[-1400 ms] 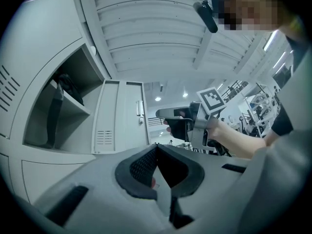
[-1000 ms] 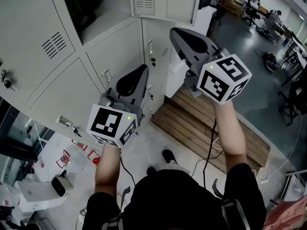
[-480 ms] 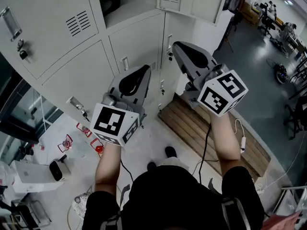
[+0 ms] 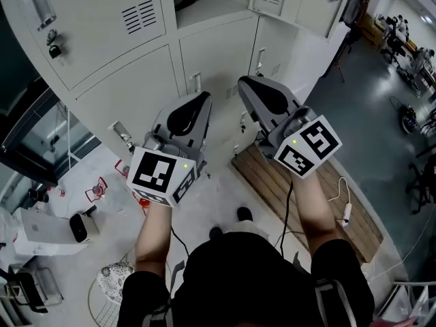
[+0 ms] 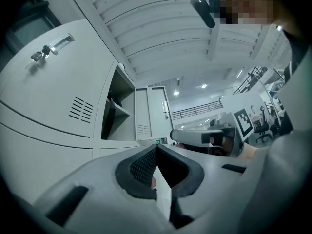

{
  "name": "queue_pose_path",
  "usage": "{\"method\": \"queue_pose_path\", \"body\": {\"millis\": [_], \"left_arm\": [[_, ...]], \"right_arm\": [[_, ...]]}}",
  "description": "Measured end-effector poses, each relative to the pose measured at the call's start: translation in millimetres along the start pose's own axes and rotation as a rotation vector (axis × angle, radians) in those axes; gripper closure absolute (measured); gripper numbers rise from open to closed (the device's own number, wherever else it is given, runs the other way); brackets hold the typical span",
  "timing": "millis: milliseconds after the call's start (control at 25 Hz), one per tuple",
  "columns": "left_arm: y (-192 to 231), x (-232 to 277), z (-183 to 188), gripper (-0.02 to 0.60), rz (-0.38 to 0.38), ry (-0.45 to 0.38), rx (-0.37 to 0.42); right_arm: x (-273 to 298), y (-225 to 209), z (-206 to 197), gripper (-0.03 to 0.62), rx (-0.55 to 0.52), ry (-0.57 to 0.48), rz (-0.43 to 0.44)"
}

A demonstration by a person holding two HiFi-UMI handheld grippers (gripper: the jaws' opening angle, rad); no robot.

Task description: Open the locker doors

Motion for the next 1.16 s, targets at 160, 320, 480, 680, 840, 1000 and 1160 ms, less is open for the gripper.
{"method": "queue_pose_path", "body": {"millis": [160, 320, 480, 680, 840, 1000, 1160], "left_arm": [[3, -7, 0, 0.563, 0.014, -0.002, 0.002], [6, -13, 0, 0.565, 0.029, -0.002, -0.004], [9, -16, -2, 0.565, 0.035, -0.001, -0.008], [11, -18, -2, 0.565, 0.040, -0.001, -0.006], [11, -18, -1, 0.564, 0.038, -0.004, -0.002], [10, -17, -1, 0.564, 0.035, -0.005, -0.002], [9, -17, 1, 0.564, 0.035, -0.008, -0.003]], "right_arm": [[4, 13, -6, 0.592, -0.018, 0.001, 0.018], [7, 21, -8, 0.592, -0.007, -0.016, 0.025], [10, 26, -10, 0.592, -0.015, -0.010, 0.035], [10, 29, -11, 0.592, -0.010, -0.002, 0.044], [9, 28, -12, 0.592, -0.014, 0.001, 0.041], [7, 27, -12, 0.592, -0.017, 0.004, 0.041], [7, 28, -12, 0.592, -0.024, 0.006, 0.045]]}}
Point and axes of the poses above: the fingertips, and each gripper's own axes: x forward along the fingers, y to its left, z out of its top, the point moved 1 cm from there along -x, backward along the fingers
